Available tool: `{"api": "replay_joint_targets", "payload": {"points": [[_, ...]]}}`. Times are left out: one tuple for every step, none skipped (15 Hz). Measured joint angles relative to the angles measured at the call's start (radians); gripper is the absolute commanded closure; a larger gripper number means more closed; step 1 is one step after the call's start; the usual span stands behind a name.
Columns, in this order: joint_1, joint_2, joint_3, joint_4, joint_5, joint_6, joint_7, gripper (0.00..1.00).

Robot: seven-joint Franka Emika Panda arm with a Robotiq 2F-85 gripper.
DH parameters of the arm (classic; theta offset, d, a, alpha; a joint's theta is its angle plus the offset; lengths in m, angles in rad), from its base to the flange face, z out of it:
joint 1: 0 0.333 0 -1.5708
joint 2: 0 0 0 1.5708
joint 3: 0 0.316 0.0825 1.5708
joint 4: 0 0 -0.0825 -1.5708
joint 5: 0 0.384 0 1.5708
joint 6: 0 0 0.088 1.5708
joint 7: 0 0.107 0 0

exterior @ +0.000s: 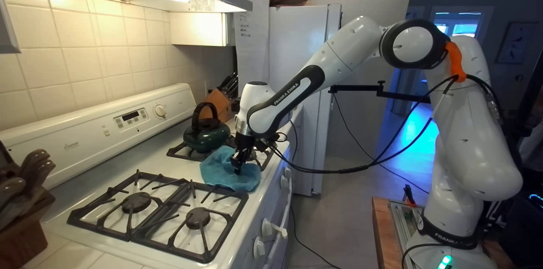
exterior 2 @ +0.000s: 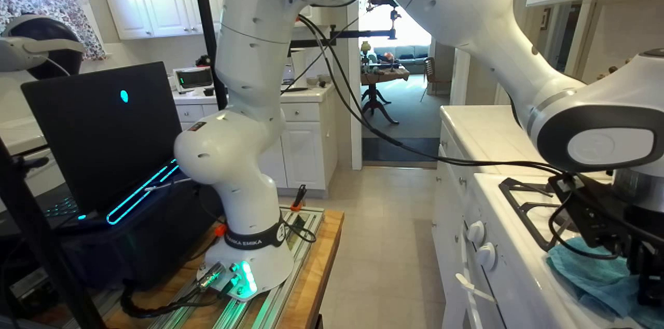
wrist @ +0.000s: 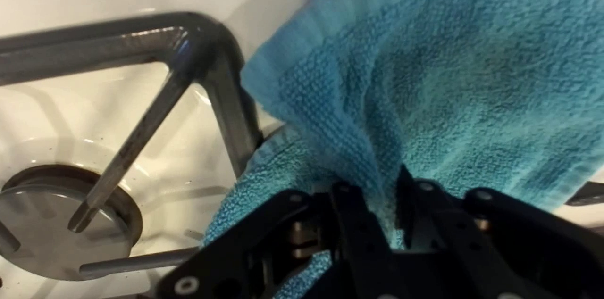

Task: Use the towel to wipe the stove

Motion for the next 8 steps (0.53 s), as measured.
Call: {"api": "replay_joint_targets", "payload": {"points": [[-0.002, -0.003, 0.005, 0.000, 0.007, 0.000, -0.003, 1.00], [-0.004, -0.009, 0.008, 0.000, 0.017, 0.000, -0.009, 0.98], [-0.007, -0.016, 0.012, 0.000, 0.028, 0.000, -0.017, 0.98], [-0.010, -0.024, 0.015, 0.000, 0.038, 0.000, -0.025, 0.98], [-0.014, -0.032, 0.017, -0.001, 0.048, 0.000, -0.033, 0.98], [-0.016, -0.043, 0.018, -0.004, 0.060, 0.000, -0.042, 0.98], [-0.019, -0.055, 0.018, -0.008, 0.071, 0.000, -0.051, 0.98], [-0.023, -0.069, 0.020, -0.013, 0.084, -0.001, -0.062, 0.98]]}}
